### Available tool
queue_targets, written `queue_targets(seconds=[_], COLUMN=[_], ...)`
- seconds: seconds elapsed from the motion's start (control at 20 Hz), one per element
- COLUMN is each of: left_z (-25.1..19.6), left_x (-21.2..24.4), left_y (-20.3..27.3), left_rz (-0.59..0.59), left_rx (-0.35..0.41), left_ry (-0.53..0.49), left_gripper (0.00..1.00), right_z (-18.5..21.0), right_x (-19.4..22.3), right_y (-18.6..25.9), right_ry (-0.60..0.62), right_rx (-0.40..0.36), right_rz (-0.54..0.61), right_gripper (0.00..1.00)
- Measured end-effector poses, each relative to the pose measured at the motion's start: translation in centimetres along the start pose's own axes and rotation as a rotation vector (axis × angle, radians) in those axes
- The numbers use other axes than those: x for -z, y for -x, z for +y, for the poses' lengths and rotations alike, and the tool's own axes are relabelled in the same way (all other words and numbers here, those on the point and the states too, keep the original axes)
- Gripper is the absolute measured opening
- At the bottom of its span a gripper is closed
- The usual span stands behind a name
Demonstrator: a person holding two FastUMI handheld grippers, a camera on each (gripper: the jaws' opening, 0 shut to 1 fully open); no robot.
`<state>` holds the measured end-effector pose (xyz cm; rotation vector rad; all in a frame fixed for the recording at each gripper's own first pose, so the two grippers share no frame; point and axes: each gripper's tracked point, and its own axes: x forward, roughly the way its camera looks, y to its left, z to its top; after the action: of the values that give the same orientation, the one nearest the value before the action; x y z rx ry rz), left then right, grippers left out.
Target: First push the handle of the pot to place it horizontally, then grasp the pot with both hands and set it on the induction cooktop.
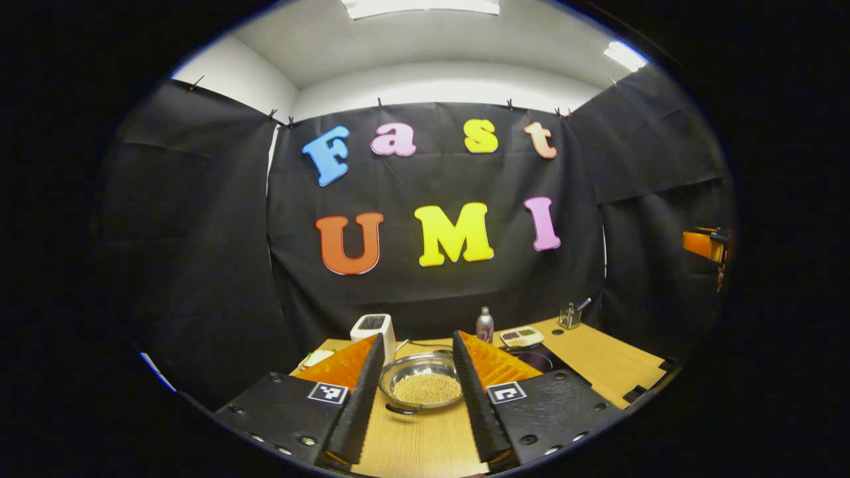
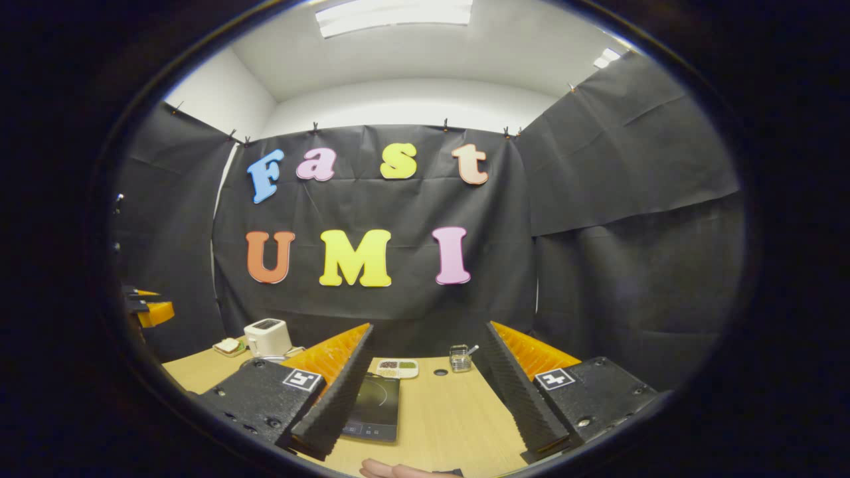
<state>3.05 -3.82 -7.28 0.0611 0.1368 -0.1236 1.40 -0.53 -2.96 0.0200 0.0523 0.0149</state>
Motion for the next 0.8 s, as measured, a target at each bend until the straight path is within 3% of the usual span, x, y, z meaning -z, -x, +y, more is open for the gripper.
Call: queue_targets(seconds=[0.05,0.1,0.15,0.2,0.25,0.8], left_z=[-0.2,-0.3,-0.5,-1.3,-2.0,-2.1], left_x=[1.0,1.0,1.3,2.3,3.2,14.6], left_y=[-0.2,-0.6,-1.2,-1.5,-2.1,-9.7], left_rz=[0.032,0.028,0.041,0.073,0.095,0.415], left_rx=[0.005,0.002,0.017,0.043,0.062,0.057], left_ry=[-0.012,-0.029,-0.028,-0.013,0.007,0.005], left_gripper=[0.45,0.49,0.14,0.1,0.0,0.0], right_z=[-0.1,-0.3,-0.2,-0.3,-0.4,-1.0], right_x=[-0.1,-0.4,-0.3,-0.2,0.0,2.0], right_y=[0.0,0.0,0.0,0.1,0.2,-1.4], right_ry=[-0.012,-0.024,-0.03,-0.032,-0.034,-0.043], right_rx=[0.004,0.007,0.009,0.009,0.008,0.015], right_rz=[-0.009,-0.019,-0.027,-0.029,-0.031,0.016], right_gripper=[0.99,0.99,0.99,0.99,0.98,0.99])
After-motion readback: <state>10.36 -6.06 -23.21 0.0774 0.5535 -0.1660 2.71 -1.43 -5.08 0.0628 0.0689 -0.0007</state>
